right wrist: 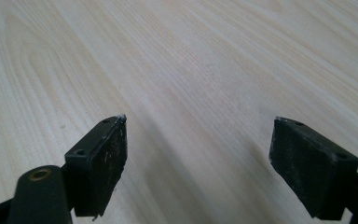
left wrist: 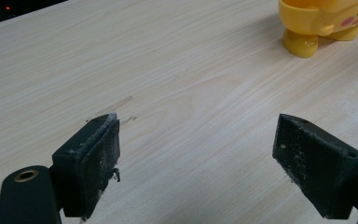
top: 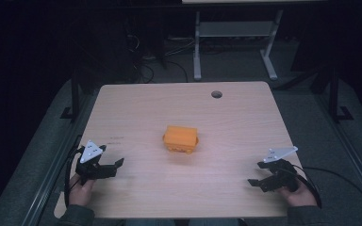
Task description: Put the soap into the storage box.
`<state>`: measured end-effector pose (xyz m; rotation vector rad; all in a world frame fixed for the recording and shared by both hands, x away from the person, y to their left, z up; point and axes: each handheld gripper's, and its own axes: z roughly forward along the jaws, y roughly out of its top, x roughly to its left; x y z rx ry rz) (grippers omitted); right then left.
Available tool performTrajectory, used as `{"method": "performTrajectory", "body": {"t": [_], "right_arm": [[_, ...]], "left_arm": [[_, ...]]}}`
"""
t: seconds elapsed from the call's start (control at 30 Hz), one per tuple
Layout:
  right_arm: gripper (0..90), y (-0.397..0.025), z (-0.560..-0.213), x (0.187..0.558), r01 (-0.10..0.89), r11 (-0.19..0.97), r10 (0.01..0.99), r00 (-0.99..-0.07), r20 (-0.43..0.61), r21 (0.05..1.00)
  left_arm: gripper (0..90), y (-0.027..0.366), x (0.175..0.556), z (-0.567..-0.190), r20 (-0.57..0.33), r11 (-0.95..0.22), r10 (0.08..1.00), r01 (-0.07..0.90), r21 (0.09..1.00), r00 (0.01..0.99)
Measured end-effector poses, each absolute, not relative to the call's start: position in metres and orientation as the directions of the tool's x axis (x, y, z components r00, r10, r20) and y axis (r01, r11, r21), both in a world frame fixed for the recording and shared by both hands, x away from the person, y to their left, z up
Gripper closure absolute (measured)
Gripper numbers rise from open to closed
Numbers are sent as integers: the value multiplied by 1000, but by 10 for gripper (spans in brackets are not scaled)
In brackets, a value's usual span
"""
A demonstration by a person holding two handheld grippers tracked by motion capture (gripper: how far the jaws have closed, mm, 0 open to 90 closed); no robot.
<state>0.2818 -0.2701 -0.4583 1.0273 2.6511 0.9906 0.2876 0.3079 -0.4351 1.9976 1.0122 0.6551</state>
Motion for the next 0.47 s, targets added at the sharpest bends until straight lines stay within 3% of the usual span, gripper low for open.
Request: {"method": "performTrajectory", "body": {"t": [0.17,0.27,0.47], "right_arm": [[172,-274,-459,265,552,470,661,-737,139,689],[154,-271,-458,257,523,464,681,-726,90,715],[138,-269,-465,253,560,450,697,-707,118,696]], "left_arm": [[141,307,288,-435,94,-375,829,425,824,551],[141,308,288,-435,93,-373,831,426,825,548],[141,308,288,-435,94,-373,831,424,825,549]]}}
